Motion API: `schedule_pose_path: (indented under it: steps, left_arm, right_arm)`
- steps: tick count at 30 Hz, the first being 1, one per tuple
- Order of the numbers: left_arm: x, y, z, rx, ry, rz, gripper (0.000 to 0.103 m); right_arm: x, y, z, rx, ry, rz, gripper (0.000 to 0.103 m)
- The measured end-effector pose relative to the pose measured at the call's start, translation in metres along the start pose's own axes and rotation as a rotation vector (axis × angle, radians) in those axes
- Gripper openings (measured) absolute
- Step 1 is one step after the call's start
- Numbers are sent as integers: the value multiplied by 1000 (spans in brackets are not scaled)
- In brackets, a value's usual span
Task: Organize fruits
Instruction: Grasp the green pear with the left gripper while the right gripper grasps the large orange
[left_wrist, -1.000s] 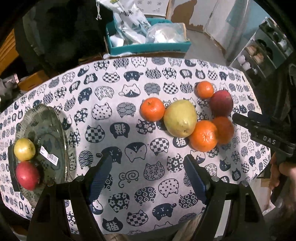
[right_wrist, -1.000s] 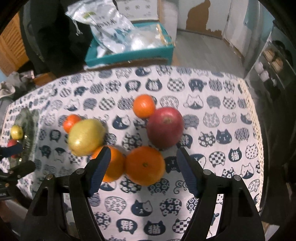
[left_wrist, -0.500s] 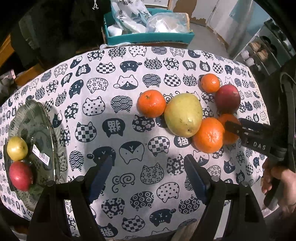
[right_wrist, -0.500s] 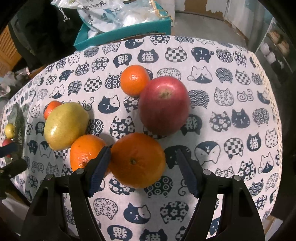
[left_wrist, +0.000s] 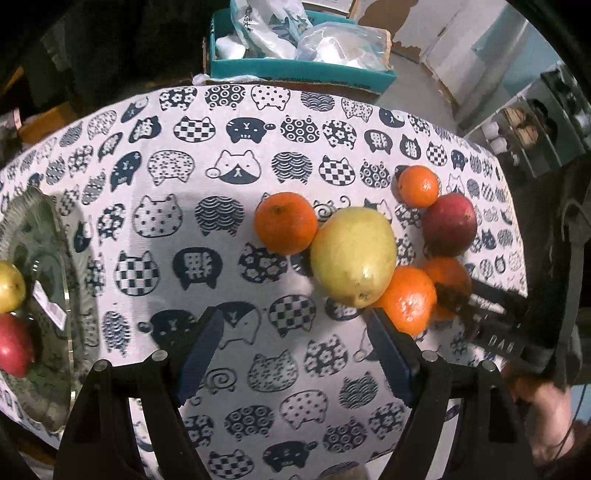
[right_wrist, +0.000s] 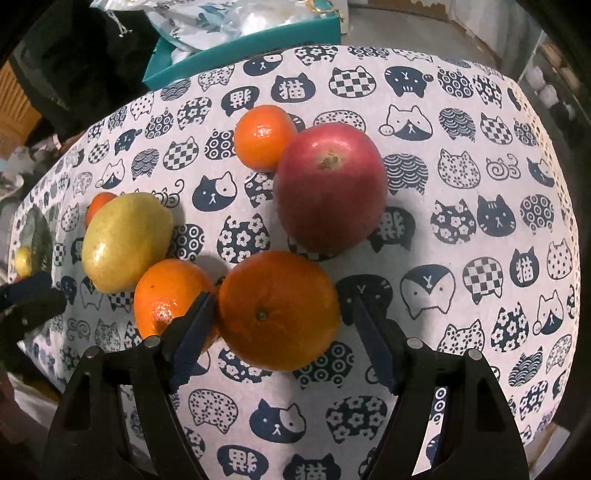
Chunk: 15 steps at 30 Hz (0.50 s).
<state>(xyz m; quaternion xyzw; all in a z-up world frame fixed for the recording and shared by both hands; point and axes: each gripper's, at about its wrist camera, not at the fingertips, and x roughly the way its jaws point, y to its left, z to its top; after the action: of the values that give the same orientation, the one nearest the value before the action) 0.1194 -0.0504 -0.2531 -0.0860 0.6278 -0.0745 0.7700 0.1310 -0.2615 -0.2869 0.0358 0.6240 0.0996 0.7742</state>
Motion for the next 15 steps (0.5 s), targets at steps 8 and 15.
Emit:
schedule_pose_path:
  steps: [8,15]
  left_arm:
    - [17,-14,19,-49,14,-34,82]
    - [41,-28,28,-72,71,-52,86]
  right_arm:
    - [16,3,-2,-64,16,-10,71]
    - [23,5,-2,-83,-9,4,71]
